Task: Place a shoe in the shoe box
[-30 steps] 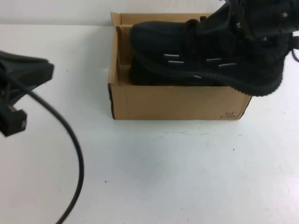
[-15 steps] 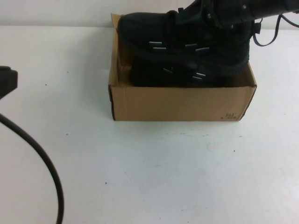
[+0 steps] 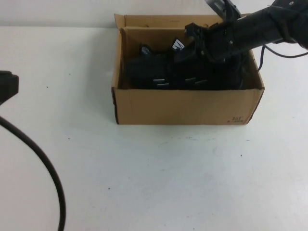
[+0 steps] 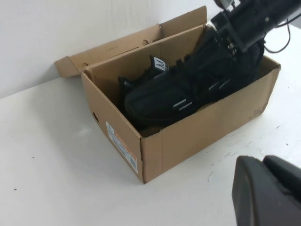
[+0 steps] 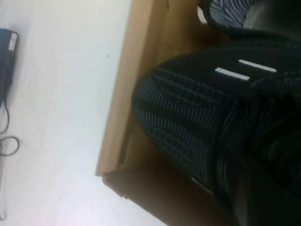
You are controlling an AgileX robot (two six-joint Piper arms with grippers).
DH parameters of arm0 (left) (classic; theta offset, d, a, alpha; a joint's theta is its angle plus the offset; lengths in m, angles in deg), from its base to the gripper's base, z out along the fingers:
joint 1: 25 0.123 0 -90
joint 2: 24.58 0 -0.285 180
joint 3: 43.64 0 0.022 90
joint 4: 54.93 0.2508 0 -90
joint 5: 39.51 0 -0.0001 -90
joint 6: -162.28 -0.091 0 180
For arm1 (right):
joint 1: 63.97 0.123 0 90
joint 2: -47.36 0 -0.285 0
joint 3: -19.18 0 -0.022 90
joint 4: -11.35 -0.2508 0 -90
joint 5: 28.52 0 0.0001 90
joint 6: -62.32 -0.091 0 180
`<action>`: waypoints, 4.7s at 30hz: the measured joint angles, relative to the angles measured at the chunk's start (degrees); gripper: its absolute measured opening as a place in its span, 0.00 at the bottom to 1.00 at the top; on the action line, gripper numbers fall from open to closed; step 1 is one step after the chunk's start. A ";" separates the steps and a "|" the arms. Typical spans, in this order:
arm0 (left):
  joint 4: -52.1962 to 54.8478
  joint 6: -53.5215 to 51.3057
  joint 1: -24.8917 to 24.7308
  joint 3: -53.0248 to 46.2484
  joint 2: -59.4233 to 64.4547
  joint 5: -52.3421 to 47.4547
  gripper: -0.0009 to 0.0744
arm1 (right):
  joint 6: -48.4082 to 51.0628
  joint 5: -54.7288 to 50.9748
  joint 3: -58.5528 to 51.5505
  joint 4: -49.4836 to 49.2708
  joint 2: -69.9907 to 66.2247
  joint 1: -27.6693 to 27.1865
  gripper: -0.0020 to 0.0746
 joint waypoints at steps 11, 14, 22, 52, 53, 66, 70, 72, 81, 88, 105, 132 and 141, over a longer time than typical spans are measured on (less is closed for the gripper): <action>0.00 0.00 0.00 0.00 0.00 0.00 0.01 | -3.26 -2.99 0.09 1.29 -2.65 0.00 0.06; 0.08 0.00 0.00 0.00 0.00 -0.10 0.01 | -3.98 -3.07 0.09 1.58 -3.37 0.00 0.17; 0.22 0.05 0.00 0.00 0.00 -1.63 0.01 | -3.08 -2.70 0.13 6.84 -2.47 0.00 0.49; 33.52 18.17 0.00 0.00 -0.27 -13.93 0.01 | -5.13 -3.50 1.10 39.58 30.57 0.00 0.01; 36.24 21.15 0.00 0.00 -0.31 -13.15 0.01 | -4.68 -3.32 0.89 39.71 32.34 0.00 0.01; 32.76 30.06 0.00 -9.14 -10.18 7.80 0.01 | -1.30 16.46 -34.21 41.15 68.95 0.00 0.01; 28.14 30.06 0.00 -15.24 -13.44 11.24 0.01 | -0.09 19.04 -48.51 41.15 79.81 0.00 0.01; 26.64 30.06 0.00 -17.81 -14.34 11.61 0.01 | 1.12 19.75 -55.15 41.15 84.35 0.00 0.01; 22.43 30.17 0.00 -22.30 -14.72 10.98 0.01 | 2.07 28.64 -81.48 41.72 102.34 0.00 0.01; 22.10 30.17 0.00 -22.30 -14.72 10.91 0.01 | 1.86 30.25 -88.06 40.69 107.29 0.00 0.01; 22.10 30.28 0.00 -22.30 -14.72 10.12 0.01 | 0.86 28.18 -89.49 34.17 107.38 -0.03 0.01; 27.66 30.28 0.00 -23.85 -15.41 11.07 0.01 | 0.73 26.32 -89.53 34.17 107.38 -0.03 0.01; 31.82 30.28 0.00 -37.48 -26.29 25.08 0.01 | 0.63 26.22 -89.53 34.07 107.38 -0.03 0.01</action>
